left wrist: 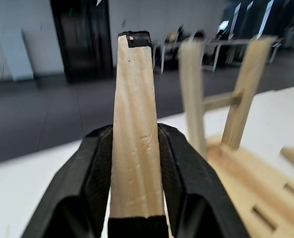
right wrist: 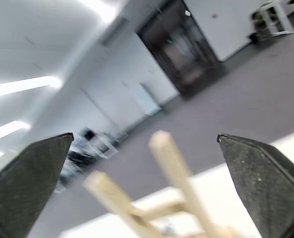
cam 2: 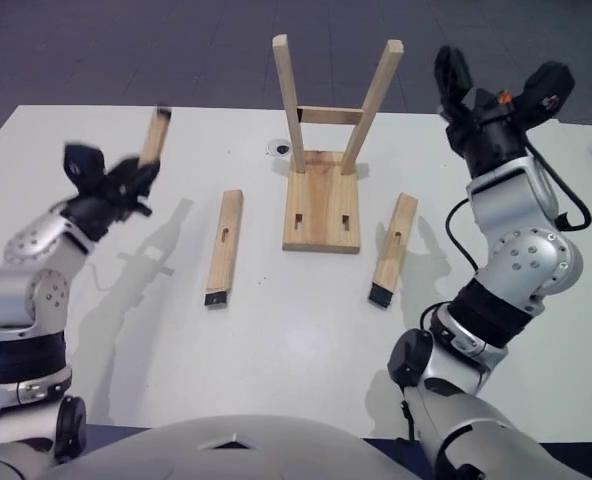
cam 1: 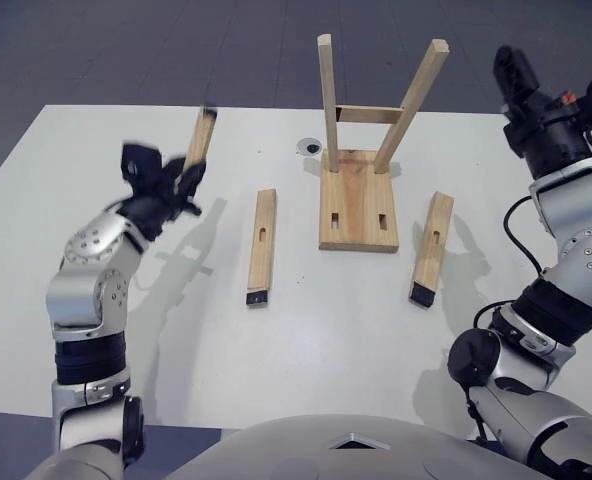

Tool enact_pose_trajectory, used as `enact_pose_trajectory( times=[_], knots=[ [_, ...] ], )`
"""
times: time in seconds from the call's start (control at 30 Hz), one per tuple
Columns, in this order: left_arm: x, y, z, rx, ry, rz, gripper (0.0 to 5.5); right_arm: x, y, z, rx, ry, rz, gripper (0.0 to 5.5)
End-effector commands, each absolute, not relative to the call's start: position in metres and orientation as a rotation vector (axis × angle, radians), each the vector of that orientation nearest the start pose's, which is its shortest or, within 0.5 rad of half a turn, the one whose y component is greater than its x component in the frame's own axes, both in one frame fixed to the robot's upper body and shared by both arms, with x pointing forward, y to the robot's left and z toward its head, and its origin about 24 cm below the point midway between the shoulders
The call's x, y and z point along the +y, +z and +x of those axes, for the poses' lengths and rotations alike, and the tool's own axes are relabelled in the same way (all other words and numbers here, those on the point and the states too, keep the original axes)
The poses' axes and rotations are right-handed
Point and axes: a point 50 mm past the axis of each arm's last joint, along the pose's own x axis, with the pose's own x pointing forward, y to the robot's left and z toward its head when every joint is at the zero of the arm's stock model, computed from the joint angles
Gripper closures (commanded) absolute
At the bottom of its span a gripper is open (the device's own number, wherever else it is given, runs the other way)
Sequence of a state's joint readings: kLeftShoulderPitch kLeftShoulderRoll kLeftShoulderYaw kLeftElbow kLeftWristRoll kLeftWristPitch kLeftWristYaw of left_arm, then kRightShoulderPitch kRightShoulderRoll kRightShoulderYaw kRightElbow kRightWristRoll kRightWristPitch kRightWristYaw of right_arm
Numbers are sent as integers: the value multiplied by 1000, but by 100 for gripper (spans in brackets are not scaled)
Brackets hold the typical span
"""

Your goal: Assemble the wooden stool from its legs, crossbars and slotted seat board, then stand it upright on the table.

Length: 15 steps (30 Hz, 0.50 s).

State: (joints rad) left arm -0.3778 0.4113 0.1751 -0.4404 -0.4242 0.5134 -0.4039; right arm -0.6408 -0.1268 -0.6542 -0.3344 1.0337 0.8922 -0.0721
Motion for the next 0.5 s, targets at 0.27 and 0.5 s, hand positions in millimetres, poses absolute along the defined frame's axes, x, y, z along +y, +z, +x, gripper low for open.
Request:
enact_pose_trajectory(
  times=[0.27, 0.5],
  knots=[
    [95, 220, 258, -475, -735, 193, 421, -115, 278, 282, -285, 864, 775, 10],
    [82, 212, 256, -485, -744, 203, 421, -99, 261, 281, -175, 914, 744, 42]
  ],
)
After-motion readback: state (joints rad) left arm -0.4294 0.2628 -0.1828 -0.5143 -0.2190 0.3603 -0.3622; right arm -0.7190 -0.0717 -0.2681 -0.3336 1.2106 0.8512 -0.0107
